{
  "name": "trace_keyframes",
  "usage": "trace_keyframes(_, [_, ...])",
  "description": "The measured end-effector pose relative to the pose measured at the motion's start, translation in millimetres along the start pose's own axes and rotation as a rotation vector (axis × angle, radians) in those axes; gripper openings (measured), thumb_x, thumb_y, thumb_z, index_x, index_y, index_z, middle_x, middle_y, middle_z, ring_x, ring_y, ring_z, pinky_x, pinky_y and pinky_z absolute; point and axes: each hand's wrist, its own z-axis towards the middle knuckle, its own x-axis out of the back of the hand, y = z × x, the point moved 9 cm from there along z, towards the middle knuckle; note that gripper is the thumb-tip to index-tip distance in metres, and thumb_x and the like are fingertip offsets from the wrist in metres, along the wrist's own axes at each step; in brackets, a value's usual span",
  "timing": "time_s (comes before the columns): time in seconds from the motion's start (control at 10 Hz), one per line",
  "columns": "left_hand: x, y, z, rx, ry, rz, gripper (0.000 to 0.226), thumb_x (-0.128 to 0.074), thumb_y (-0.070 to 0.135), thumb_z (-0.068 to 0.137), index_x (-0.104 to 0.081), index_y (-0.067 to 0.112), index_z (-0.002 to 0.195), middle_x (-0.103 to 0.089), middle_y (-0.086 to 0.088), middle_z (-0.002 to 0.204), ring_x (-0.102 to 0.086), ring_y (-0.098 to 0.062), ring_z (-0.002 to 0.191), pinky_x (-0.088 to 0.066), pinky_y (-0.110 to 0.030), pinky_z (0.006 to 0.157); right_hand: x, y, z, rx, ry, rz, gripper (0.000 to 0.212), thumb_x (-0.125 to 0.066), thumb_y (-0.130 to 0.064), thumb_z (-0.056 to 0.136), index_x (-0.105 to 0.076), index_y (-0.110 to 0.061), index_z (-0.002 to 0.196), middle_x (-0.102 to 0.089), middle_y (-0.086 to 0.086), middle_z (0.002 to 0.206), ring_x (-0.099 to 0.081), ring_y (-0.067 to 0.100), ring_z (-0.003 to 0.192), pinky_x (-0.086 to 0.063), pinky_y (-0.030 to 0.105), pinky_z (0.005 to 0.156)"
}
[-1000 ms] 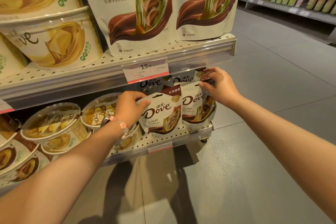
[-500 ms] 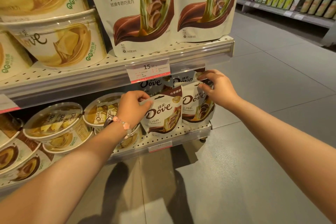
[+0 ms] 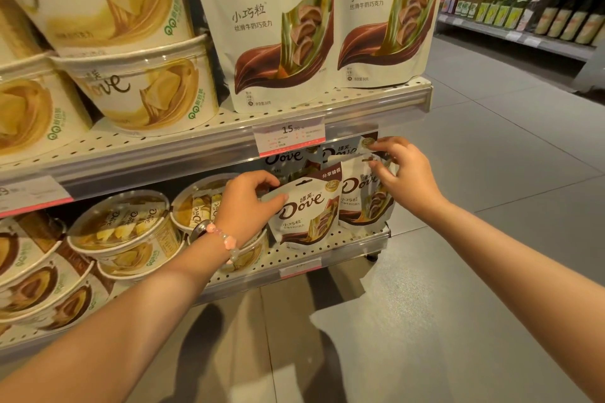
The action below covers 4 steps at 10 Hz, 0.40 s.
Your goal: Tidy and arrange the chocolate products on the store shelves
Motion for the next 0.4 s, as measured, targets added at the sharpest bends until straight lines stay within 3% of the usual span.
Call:
trace_keyframes(0.1, [19,-1,-18,-0.014,-0.004,-0.007,0.013,-0.07,0.021,0.08,-0.066,0.02,0.093,-0.064,0.007,0.091,-0.058,-0.007,0.085,-0.049,-0.021,0.077,11,-9,-16,0.016,0.056,0.046,0.026,-0.057,-0.019,0.092,-0.06,-0.012,0.117,-0.054,-0.002,0.116,-0.049,0.004,0.102,-0.039,0.003,0.078])
trace_keyframes(0.2, [38,-6,-41,0.054,-0.059,-0.099,0.005,-0.064,0.023,0.084,-0.065,0.027,0.087,-0.062,0.013,0.085,-0.058,-0.001,0.078,-0.049,-0.019,0.071,15,-22,-31,-0.021,0.074,0.142,0.02,-0.053,-0.012,0.093,-0.059,-0.011,0.113,-0.053,-0.004,0.108,-0.051,-0.007,0.092,-0.041,-0.001,0.072])
trace_keyframes(0.3, [55,-20,-62,0.134,-0.136,-0.274,0.01,-0.066,0.016,0.084,-0.068,0.024,0.079,-0.063,0.003,0.073,-0.057,-0.001,0.071,-0.047,-0.015,0.062,18,-32,-44,-0.059,0.117,0.194,0.017,-0.049,-0.012,0.094,-0.054,-0.022,0.108,-0.054,-0.009,0.101,-0.054,-0.003,0.093,-0.047,0.01,0.068])
trace_keyframes(0.4, [80,-33,-86,0.177,-0.176,-0.337,0.012,-0.067,0.038,0.07,-0.07,0.027,0.074,-0.066,0.004,0.069,-0.059,-0.007,0.066,-0.048,-0.027,0.058,21,-40,-67,-0.156,0.134,0.288,0.018,-0.047,-0.012,0.095,-0.053,-0.024,0.106,-0.059,-0.011,0.097,-0.058,0.006,0.091,-0.048,0.012,0.069])
